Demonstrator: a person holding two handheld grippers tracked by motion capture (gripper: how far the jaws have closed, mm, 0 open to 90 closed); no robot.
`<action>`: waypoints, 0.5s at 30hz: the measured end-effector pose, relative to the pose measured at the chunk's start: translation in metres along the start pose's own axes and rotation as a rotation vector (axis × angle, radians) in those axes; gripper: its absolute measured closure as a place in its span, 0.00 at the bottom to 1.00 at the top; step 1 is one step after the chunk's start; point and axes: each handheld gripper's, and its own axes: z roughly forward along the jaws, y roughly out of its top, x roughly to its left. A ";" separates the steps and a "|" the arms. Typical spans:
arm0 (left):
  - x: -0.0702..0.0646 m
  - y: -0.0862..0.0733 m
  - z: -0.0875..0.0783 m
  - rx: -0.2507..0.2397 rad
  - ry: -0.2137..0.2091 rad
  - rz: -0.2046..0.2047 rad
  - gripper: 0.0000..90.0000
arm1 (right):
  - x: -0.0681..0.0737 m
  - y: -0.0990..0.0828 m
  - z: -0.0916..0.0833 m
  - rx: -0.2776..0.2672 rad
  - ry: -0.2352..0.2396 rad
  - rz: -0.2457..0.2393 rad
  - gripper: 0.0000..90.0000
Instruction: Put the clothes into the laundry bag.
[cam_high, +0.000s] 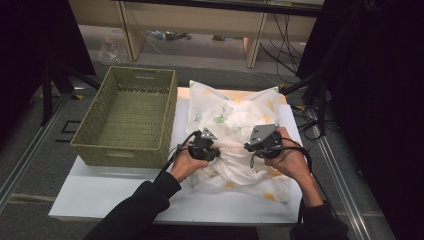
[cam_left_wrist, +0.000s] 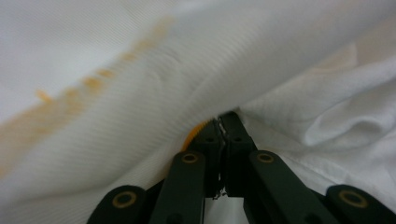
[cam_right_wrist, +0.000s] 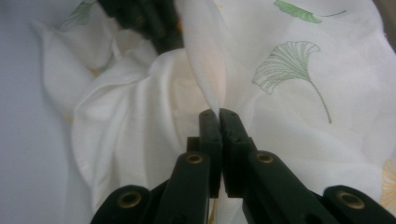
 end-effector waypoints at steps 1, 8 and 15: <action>-0.002 0.000 -0.002 0.012 0.007 0.029 0.96 | -0.002 0.000 0.000 -0.001 -0.005 -0.014 1.00; -0.001 0.001 -0.019 0.033 0.005 -0.009 0.64 | 0.004 0.004 0.003 -0.001 0.012 -0.018 1.00; -0.022 0.001 -0.051 0.013 -0.039 -0.011 0.40 | 0.002 0.001 0.002 -0.001 0.014 -0.012 1.00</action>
